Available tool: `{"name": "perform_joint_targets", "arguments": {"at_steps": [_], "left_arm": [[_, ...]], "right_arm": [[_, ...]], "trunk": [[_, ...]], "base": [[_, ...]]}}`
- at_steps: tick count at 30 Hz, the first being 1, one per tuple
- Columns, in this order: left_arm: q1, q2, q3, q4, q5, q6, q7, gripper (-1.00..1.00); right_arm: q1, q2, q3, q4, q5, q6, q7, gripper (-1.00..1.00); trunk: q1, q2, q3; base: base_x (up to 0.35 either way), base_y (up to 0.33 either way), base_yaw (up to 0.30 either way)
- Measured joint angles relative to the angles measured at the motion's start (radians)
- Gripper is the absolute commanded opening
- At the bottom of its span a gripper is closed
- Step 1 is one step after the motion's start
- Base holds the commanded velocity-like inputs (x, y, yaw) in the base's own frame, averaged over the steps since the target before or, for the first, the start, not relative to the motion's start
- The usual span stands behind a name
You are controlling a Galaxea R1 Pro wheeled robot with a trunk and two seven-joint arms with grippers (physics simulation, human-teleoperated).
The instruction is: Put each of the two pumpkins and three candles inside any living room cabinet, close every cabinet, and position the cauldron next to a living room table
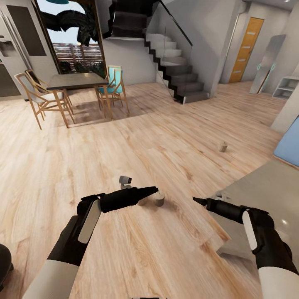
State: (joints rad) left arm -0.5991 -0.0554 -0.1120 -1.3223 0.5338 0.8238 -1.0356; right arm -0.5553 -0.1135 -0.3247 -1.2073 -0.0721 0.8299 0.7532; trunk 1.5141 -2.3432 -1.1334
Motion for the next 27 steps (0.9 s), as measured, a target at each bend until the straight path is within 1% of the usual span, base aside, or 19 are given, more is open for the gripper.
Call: {"name": "perform_joint_targets", "arguments": {"at_steps": [11, 13, 16, 19, 21, 24, 27], "left_arm": [[0.0, 0.0, 0.0, 0.0, 0.0, 0.0, 0.0, 1.0], [0.0, 0.0, 0.0, 0.0, 0.0, 0.0, 0.0, 1.0], [0.0, 0.0, 0.0, 0.0, 0.0, 0.0, 0.0, 1.0], [0.0, 0.0, 0.0, 0.0, 0.0, 0.0, 0.0, 1.0], [0.0, 0.0, 0.0, 0.0, 0.0, 0.0, 0.0, 1.0], [0.0, 0.0, 0.0, 0.0, 0.001, 0.0, 0.0, 1.0], [-0.001, 0.0, 0.0, 0.0, 0.001, 0.0, 0.0, 1.0]], "right_arm": [[0.0, 0.0, 0.002, 0.0, 0.001, 0.0, -0.001, 1.0], [0.0, 0.0, 0.012, 0.0, 0.001, 0.0, -0.001, 1.0], [0.0, 0.0, 0.056, -0.001, 0.003, 0.0, -0.004, 1.0], [0.0, 0.0, 0.076, 0.0, 0.004, -0.009, -0.006, 1.0], [0.0, 0.0, 0.08, 0.0, 0.004, -0.02, -0.011, 1.0], [0.0, 0.0, 0.083, 0.0, 0.004, -0.026, -0.045, 1.0], [0.0, 0.0, 0.083, 0.0, 0.003, -0.027, -0.064, 1.0]], "trunk": [[0.0, 0.0, 0.0], [0.0, 0.0, 0.0], [0.0, 0.0, 0.0], [0.0, 0.0, 0.0], [0.0, 0.0, 0.0], [0.0, 0.0, 0.0], [0.0, 0.0, 0.0]], "base": [[0.329, 0.0, 0.0], [0.329, 0.0, 0.0], [0.329, 0.0, 0.0], [0.329, 0.0, 0.0], [0.329, 0.0, 0.0], [0.329, 0.0, 0.0], [0.329, 0.0, 0.0]]}}
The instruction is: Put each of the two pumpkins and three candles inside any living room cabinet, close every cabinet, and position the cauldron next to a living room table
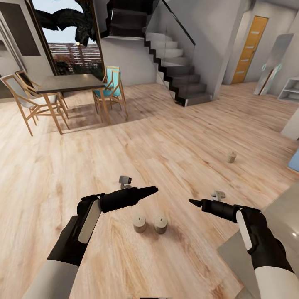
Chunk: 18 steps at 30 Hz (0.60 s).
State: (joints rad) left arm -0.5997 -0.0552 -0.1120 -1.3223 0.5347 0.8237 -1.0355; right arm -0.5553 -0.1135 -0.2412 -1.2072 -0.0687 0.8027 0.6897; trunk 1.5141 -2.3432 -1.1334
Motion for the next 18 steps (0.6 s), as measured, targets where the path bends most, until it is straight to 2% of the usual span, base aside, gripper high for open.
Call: {"name": "perform_joint_targets", "arguments": {"at_steps": [18], "left_arm": [[0.0, 0.0, 0.0, 0.0, 0.001, 0.0, -0.001, 1.0]], "right_arm": [[0.0, 0.0, 0.0, 0.0, 0.0, 0.0, -0.012, 1.0]], "trunk": [[0.0, 0.0, 0.0]], "base": [[0.322, 0.0, 0.0]]}}
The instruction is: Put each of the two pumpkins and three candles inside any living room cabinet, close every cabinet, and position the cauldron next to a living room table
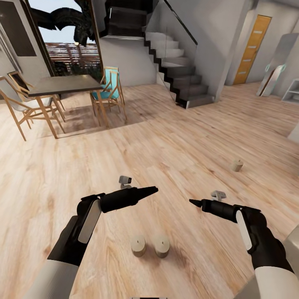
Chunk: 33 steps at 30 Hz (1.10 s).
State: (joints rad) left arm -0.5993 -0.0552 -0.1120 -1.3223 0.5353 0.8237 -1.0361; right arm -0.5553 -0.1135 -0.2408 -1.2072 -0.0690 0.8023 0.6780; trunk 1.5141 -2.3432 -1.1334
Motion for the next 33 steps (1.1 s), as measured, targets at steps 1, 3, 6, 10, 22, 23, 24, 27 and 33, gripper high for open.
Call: {"name": "perform_joint_targets", "arguments": {"at_steps": [1, 3, 6, 10, 22, 23, 24, 27, 33], "left_arm": [[0.0, 0.0, 0.0, 0.0, 0.0, 0.0, 0.0, 1.0], [0.0, 0.0, 0.0, 0.0, 0.0, 0.0, 0.0, 1.0], [0.0, 0.001, 0.0, 0.0, 0.0, 0.0, -0.001, 1.0], [0.0, 0.001, 0.0, 0.0, 0.002, -0.01, -0.001, 1.0], [0.001, 0.004, 0.0, 0.0, 0.003, -0.021, -0.002, 1.0], [0.001, 0.004, 0.0, 0.0, 0.003, -0.021, -0.002, 1.0], [0.001, 0.004, 0.0, 0.0, 0.003, -0.02, -0.002, 1.0], [0.001, 0.004, 0.0, 0.0, 0.003, -0.02, -0.003, 1.0], [0.001, 0.005, 0.0, 0.0, 0.003, -0.02, -0.004, 1.0]], "right_arm": [[0.0, 0.0, 0.0, 0.0, 0.0, 0.0, 0.0, 1.0], [0.0, 0.0, 0.0, 0.0, 0.0, 0.0, 0.0, 1.0], [0.0, 0.0, 0.0, 0.0, 0.0, 0.0, 0.0, 1.0], [0.0, 0.0, 0.0, 0.0, 0.0, 0.0, 0.0, 1.0], [0.0, 0.0, 0.0, 0.0, 0.0, 0.0, -0.001, 1.0], [0.0, 0.0, 0.0, 0.0, 0.0, 0.0, -0.002, 1.0], [0.0, 0.0, 0.0, 0.0, 0.0, 0.0, -0.002, 1.0], [0.0, 0.0, 0.0, 0.0, 0.0, 0.0, -0.002, 1.0], [0.0, 0.0, 0.001, -0.001, 0.0, 0.0, -0.002, 1.0]], "trunk": [[0.0, 0.0, 0.0], [0.0, 0.0, 0.0], [0.0, 0.0, 0.0], [0.0, 0.0, 0.0], [0.0, 0.0, 0.0], [0.0, 0.0, 0.0], [0.0, 0.0, 0.0], [0.0, 0.0, 0.0], [0.0, 0.0, 0.0]], "base": [[0.269, 0.0, 0.0], [0.179, 0.0, 0.0], [0.057, 0.0, 0.0], [0.013, 0.0, 0.0], [0.001, 0.0, 0.0], [0.0, 0.0, 0.0], [0.0, 0.0, 0.0], [0.0, 0.0, 0.0], [0.0, 0.0, 0.0]]}}
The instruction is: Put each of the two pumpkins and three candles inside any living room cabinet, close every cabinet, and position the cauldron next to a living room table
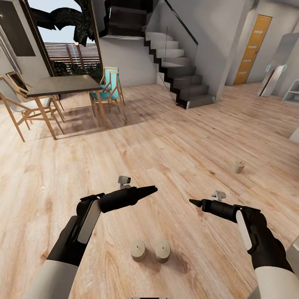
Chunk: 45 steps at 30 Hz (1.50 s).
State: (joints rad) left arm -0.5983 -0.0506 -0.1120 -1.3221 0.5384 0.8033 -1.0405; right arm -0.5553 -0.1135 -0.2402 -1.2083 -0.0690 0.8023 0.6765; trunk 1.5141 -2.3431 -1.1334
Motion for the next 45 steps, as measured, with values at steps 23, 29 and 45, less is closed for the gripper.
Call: {"name": "perform_joint_targets", "arguments": {"at_steps": [23, 29, 45], "left_arm": [[0.0, 0.001, 0.001, 0.0, 0.0, -0.001, -0.001, 1.0], [0.0, 0.001, 0.001, 0.0, 0.0, 0.0, -0.001, 1.0], [0.0, 0.001, 0.001, 0.0, 0.0, 0.0, -0.001, 1.0]], "right_arm": [[0.0, 0.002, 0.067, -0.001, -0.001, 0.0, -0.095, 1.0], [0.0, 0.002, 0.069, -0.001, -0.001, 0.0, -0.095, 1.0], [0.0, 0.002, 0.07, 0.0, -0.001, 0.0, -0.096, 1.0]], "trunk": [[0.0, 0.0, 0.0], [0.0, 0.0, 0.0], [0.0, 0.0, 0.0]], "base": [[0.0, 0.0, 0.235], [0.0, 0.0, 0.288], [0.028, 0.0, 0.086]]}}
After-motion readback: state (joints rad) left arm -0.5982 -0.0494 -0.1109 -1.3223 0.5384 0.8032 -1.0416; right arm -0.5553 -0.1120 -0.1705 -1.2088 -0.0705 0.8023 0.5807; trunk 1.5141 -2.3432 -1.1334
